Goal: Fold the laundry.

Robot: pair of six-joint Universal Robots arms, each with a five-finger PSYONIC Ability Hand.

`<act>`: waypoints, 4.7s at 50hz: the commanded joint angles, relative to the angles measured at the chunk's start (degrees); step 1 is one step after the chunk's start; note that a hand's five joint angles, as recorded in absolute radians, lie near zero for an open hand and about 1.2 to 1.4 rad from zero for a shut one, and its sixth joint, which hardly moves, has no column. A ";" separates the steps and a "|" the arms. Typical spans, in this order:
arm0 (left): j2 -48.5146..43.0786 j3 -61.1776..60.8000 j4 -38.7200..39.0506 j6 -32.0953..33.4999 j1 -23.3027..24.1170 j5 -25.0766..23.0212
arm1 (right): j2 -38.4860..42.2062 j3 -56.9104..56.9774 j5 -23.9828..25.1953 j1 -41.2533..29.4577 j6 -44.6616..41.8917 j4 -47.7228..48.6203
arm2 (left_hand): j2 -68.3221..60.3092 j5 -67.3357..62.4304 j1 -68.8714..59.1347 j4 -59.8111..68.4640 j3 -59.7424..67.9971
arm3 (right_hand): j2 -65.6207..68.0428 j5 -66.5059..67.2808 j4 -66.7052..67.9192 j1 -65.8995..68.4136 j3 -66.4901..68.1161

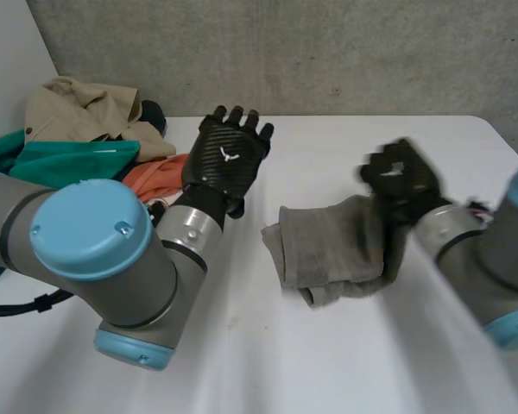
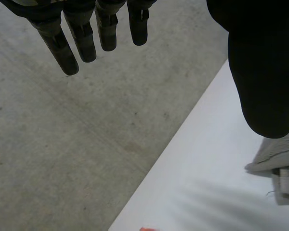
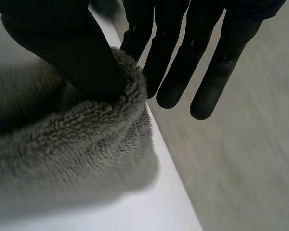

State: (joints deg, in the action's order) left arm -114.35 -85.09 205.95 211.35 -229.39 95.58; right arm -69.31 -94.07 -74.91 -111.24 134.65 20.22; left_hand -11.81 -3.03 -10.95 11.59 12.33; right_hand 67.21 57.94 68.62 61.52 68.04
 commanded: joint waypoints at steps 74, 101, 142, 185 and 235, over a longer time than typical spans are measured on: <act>-9.67 27.43 -30.35 -17.64 5.45 1.57 | 1.63 4.43 1.16 11.38 32.25 -20.39 | 1.43 2.65 0.56 -1.21 -1.95 | -57.21 -57.94 -58.62 -51.52 -58.04; -5.53 24.27 -31.14 -21.15 1.67 -25.09 | 10.77 -1.38 12.59 9.19 40.34 -11.26 | 1.09 2.31 0.23 -0.87 -1.61 | -48.91 -49.64 -50.32 -43.22 -49.74; -4.74 25.23 -30.70 -20.89 0.88 -24.74 | 56.65 84.14 -9.91 25.63 38.50 -17.76 | 0.75 1.97 -0.11 -0.54 -1.28 | 12.79 12.06 11.38 18.48 11.96; 5.18 21.55 -30.61 -24.75 0.97 -24.82 | 3.06 18.95 4.14 24.23 17.59 -5.80 | 0.92 2.14 0.06 -0.70 -1.45 | -57.21 -57.94 -58.62 -51.52 -58.04; -30.85 48.00 -14.35 -6.37 -42.63 -18.23 | -5.93 -12.27 16.02 19.57 3.69 -12.75 | -6.15 -4.92 -7.01 6.36 5.62 | -57.21 -57.94 -58.62 -51.52 -58.04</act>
State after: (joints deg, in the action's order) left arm -147.87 -36.71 191.51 211.09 -272.68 77.50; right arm -75.50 -106.36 -58.84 -91.89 138.20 7.33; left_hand -13.98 -3.28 -14.20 14.07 13.82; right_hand 12.07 2.97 12.19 12.73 12.03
